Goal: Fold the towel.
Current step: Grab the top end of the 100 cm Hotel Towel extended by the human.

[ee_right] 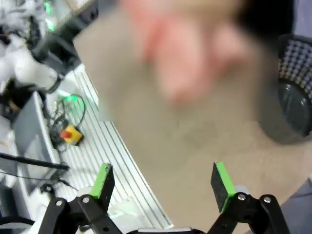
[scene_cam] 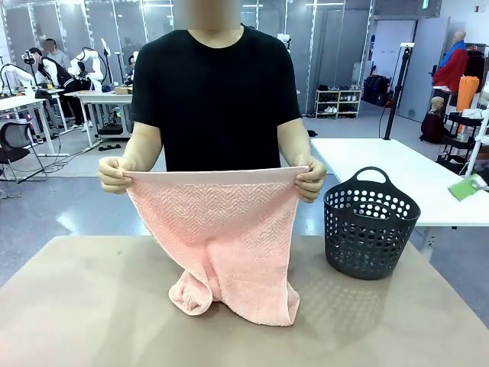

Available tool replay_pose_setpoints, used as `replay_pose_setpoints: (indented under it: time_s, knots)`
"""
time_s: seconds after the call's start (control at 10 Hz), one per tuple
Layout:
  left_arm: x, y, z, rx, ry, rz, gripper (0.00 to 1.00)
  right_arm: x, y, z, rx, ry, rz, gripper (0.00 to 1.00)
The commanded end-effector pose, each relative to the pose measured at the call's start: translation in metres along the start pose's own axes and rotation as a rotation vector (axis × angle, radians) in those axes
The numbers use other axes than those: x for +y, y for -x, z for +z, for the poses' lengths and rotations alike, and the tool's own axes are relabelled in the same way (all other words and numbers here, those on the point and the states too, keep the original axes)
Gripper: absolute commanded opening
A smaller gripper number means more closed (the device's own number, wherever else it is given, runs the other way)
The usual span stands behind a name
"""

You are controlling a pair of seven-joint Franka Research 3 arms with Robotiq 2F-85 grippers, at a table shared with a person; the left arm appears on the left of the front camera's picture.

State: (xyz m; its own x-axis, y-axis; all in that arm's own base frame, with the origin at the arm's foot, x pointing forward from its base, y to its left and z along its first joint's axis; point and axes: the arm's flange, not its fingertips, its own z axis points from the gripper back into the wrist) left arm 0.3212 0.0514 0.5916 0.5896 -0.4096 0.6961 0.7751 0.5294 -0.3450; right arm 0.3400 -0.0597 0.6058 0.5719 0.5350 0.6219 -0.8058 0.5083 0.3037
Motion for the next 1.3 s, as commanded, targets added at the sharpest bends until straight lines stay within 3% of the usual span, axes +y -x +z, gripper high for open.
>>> replay_pose_setpoints:
  time_s: [0.0, 0.1, 0.3, 0.4, 0.5, 0.6, 1.0, 1.1, 1.2]
  knots:
    - [-0.022, -0.023, -0.018, 0.062, -0.064, -0.218, 1.0, 0.03, -0.032, -0.018, 0.055, 0.046, 0.202, 1.0]
    - [-0.039, -0.036, -0.027, 0.119, -0.072, -0.306, 1.0, 0.049, -0.047, -0.026, 0.108, 0.075, 0.281, 1.0]
    - [-0.074, -0.06, -0.042, 0.221, -0.099, -0.49, 1.0, 0.082, -0.075, -0.03, 0.139, 0.097, 0.385, 1.0]
    - [-0.084, -0.067, -0.051, 0.25, -0.102, -0.523, 1.0, 0.095, -0.085, -0.032, 0.131, 0.117, 0.413, 1.0]
    - [-0.092, -0.069, -0.055, 0.212, -0.066, -0.517, 1.0, 0.1, -0.087, -0.033, 0.126, 0.106, 0.425, 1.0]
    - [-0.085, -0.064, -0.049, 0.234, -0.064, -0.472, 1.0, 0.095, -0.083, -0.033, 0.131, 0.076, 0.383, 1.0]
    - [-0.086, -0.065, -0.05, 0.223, -0.051, -0.491, 1.0, 0.095, -0.083, -0.033, 0.131, 0.076, 0.383, 1.0]
    - [-0.124, -0.076, -0.043, 0.274, -0.114, -0.658, 1.0, 0.094, -0.083, -0.032, 0.119, 0.073, 0.397, 1.0]
    - [-0.143, -0.099, -0.045, 0.297, -0.169, -0.732, 1.0, 0.107, -0.111, -0.035, 0.168, 0.12, 0.484, 1.0]
